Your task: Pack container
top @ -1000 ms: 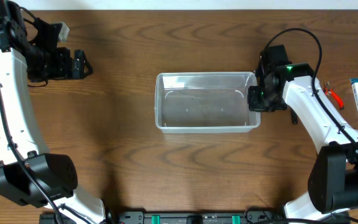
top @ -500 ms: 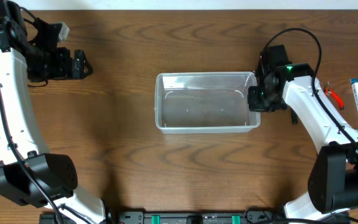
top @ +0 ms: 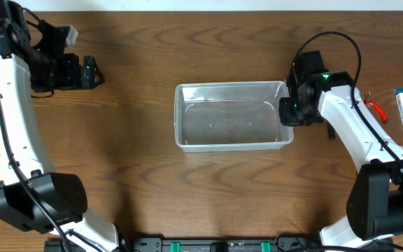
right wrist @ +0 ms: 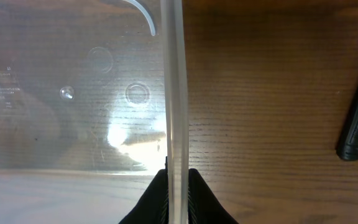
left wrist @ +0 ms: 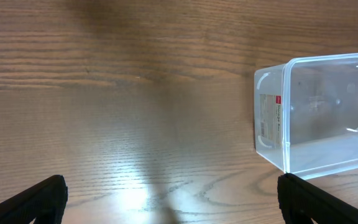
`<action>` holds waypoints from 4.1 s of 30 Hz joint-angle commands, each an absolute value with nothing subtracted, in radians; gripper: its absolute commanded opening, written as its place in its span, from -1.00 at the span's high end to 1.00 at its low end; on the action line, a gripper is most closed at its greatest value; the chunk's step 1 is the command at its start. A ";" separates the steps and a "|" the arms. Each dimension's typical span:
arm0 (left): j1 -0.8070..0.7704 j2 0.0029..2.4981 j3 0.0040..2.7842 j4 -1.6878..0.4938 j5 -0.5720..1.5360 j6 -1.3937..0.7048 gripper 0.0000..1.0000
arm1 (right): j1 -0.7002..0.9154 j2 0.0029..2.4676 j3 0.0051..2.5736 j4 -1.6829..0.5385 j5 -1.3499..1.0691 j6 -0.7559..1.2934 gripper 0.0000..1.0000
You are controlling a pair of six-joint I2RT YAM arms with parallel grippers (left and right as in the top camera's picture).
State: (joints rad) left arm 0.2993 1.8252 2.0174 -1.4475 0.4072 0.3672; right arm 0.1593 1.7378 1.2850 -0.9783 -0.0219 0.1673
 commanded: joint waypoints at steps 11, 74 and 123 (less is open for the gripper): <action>0.302 1.822 2.013 -1.449 0.399 0.377 -0.96 | 0.157 1.714 1.294 -0.982 -0.026 0.207 0.49; 0.302 1.822 2.013 -1.431 0.399 0.377 -0.96 | -0.266 1.705 1.835 -1.456 -0.012 -0.305 -0.99; 0.302 1.822 2.013 -1.454 0.399 0.377 -0.96 | -0.220 2.173 1.834 -1.139 -0.049 -0.205 -0.99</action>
